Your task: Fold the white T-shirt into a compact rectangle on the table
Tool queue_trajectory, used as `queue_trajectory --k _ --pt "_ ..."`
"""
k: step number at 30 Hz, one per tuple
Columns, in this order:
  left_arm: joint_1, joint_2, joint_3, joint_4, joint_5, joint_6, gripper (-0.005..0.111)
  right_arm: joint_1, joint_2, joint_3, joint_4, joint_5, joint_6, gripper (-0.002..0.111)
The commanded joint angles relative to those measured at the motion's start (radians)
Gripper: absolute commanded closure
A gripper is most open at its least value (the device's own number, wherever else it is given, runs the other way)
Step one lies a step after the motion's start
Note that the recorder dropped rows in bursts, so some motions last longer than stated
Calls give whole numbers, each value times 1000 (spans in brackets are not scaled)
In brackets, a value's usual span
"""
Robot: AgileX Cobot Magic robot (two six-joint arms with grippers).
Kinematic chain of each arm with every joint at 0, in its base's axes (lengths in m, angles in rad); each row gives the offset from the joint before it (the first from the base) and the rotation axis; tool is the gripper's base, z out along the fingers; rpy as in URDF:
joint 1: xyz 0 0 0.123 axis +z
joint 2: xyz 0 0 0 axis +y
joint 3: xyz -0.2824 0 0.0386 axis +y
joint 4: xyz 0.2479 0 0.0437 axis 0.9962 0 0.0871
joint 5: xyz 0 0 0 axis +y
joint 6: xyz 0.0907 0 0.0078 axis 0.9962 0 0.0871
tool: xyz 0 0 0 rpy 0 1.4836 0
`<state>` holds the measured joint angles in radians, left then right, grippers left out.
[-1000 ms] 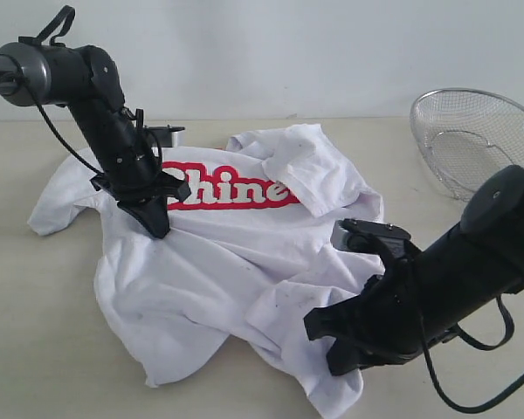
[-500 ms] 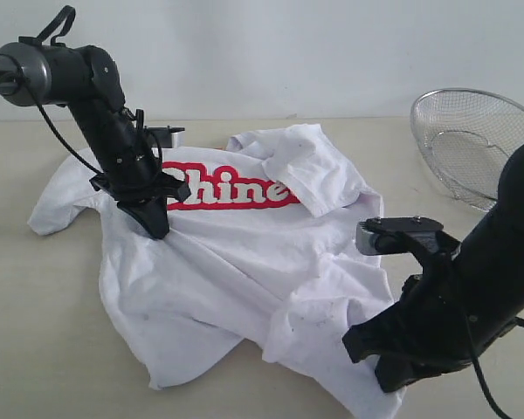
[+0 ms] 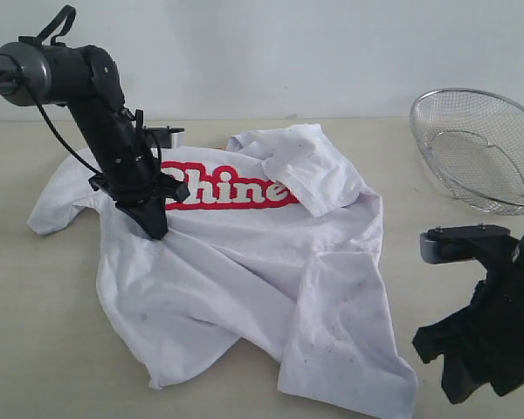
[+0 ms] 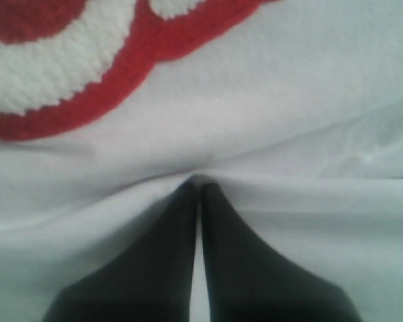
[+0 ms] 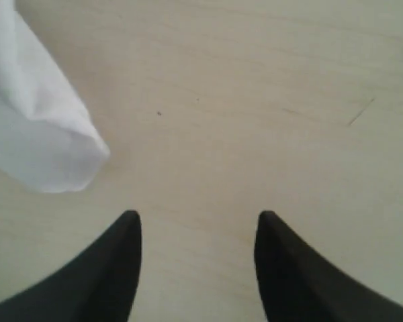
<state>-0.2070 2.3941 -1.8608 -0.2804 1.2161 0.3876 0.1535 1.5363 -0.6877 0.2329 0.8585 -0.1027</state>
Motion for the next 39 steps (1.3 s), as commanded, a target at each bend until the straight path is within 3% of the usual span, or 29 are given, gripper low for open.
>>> queue_trajectory --k 1,2,8,14,22,29,33,36,39 --pt "10 21 10 87 -8 -16 102 -5 -102 0 415 -53 -263 59" --pt "10 21 10 87 -8 -16 102 15 -134 0 552 -74 -367 59" --pt "10 21 10 87 -19 -20 102 231 1 -51 584 -335 -371 59" --pt "10 21 10 87 -15 -34 102 245 206 -178 584 -362 -326 58" --pt "10 21 10 78 -15 -35 102 245 255 -185 579 -378 -321 59" --pt "10 21 10 75 -15 -35 102 245 269 -185 523 -404 -295 90" --pt "10 21 10 76 -13 -35 102 245 315 -185 504 -398 -292 96" --pt "10 21 10 76 -12 -35 102 245 325 -185 451 -402 -259 108" --pt "10 21 10 79 -13 -35 102 245 292 -185 389 -400 -198 108"
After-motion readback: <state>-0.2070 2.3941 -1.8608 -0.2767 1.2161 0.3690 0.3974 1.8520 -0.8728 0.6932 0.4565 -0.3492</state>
